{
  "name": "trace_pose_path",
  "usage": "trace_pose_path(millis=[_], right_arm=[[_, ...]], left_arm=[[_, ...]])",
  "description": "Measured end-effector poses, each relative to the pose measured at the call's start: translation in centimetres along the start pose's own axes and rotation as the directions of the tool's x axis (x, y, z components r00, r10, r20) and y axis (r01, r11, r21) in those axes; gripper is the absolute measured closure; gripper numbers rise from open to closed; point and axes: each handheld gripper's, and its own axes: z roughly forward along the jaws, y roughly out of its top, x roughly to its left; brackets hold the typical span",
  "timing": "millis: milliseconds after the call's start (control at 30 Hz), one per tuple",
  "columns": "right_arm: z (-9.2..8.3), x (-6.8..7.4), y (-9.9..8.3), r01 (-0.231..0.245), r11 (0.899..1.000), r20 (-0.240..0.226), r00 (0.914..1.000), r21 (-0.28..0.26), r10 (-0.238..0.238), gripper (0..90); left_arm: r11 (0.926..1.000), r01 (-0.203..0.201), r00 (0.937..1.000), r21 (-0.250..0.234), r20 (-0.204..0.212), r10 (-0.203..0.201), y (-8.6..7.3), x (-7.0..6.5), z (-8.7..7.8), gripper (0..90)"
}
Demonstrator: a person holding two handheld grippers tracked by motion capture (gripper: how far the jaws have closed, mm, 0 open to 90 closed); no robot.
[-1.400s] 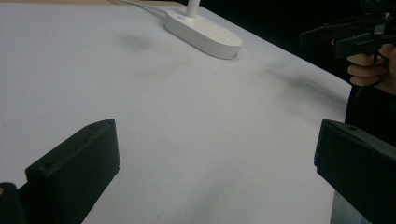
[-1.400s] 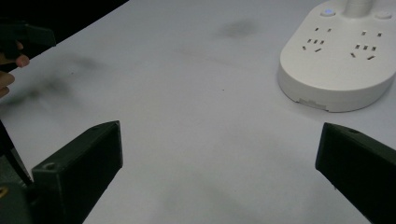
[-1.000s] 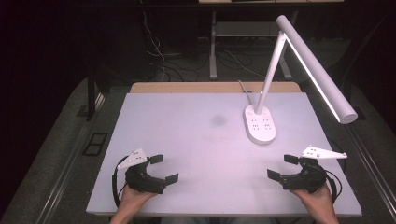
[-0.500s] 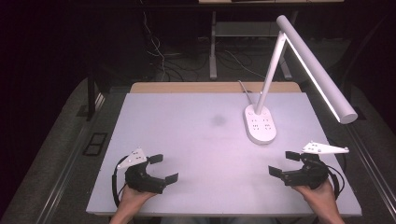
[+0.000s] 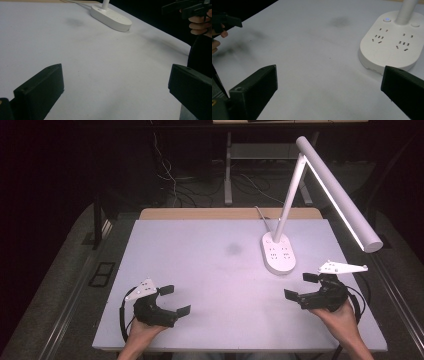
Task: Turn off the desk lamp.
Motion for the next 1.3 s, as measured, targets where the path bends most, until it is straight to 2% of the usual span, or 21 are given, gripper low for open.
trace_pose_path(millis=[433,867,1300], right_arm=[[0.6,-1.2,1.9,0.0,1.0,0.004,1.0,0.016,0.0,0.7],[1.1,-2.1,4.5,0.019,0.999,0.013,0.9997,0.026,-0.019,0.7],[2.1,-3.8,6.1,0.0,1.0,0.032,0.9995,0.031,-0.001,0.8]], left_arm=[[1.0,0.008,1.0,-0.004,-0.001,-0.008,0.0,0.0,0.0,0.0],[1.0,0.006,1.0,-0.004,-0.001,-0.006,0.0,0.1,0.0,0.0],[0.9999,0.008,1.0,-0.007,-0.002,-0.008,0.0,0.1,-0.1,0.0]])
